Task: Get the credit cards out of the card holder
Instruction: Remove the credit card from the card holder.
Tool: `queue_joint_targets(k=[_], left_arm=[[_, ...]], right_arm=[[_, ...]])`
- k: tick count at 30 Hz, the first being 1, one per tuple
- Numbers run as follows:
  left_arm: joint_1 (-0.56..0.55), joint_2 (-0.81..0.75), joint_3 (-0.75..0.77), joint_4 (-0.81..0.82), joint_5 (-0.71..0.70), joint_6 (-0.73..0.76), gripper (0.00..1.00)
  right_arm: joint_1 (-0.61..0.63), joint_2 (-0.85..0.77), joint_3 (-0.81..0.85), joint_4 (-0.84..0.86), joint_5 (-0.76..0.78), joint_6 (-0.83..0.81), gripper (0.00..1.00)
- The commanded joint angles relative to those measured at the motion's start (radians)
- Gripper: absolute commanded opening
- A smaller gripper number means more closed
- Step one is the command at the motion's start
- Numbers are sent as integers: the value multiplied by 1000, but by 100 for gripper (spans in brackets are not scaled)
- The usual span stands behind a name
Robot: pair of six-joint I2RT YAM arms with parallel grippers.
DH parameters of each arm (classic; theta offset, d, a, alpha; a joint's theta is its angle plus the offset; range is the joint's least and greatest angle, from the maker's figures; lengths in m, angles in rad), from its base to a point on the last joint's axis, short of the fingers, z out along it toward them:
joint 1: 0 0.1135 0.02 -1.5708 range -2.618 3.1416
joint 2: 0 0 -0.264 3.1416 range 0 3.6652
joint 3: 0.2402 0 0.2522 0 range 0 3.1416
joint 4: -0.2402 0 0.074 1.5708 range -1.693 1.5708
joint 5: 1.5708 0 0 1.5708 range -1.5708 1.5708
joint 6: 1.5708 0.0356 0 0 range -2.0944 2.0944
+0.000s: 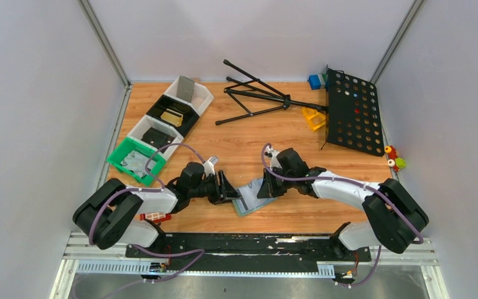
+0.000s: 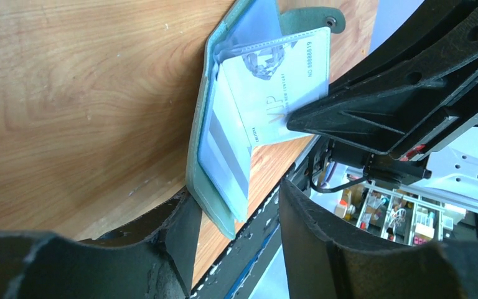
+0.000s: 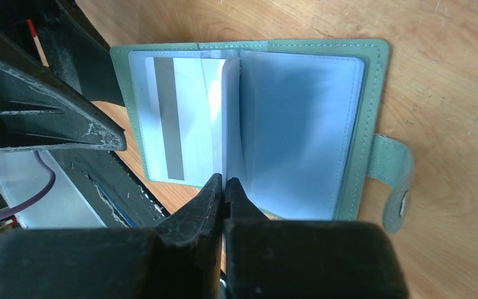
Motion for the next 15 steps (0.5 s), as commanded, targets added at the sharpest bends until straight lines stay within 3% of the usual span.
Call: queue_joint_targets(k=[1,9,12,15], left_arm=[[-16,48,-6,166,-3,-33,52],[-19,133,-35,340,-54,-54,39],[-22,196,-30,389,-43,-66,25],[-23,242,-30,424,-33,-74,3]], right_arm=[[-23,-6,-18,67,-53,43,0],[-110,0,-106,231,-258,127,0],[-118,9,-116,257,-285,140,0],[-131,11,-115,238,-278,123,5]])
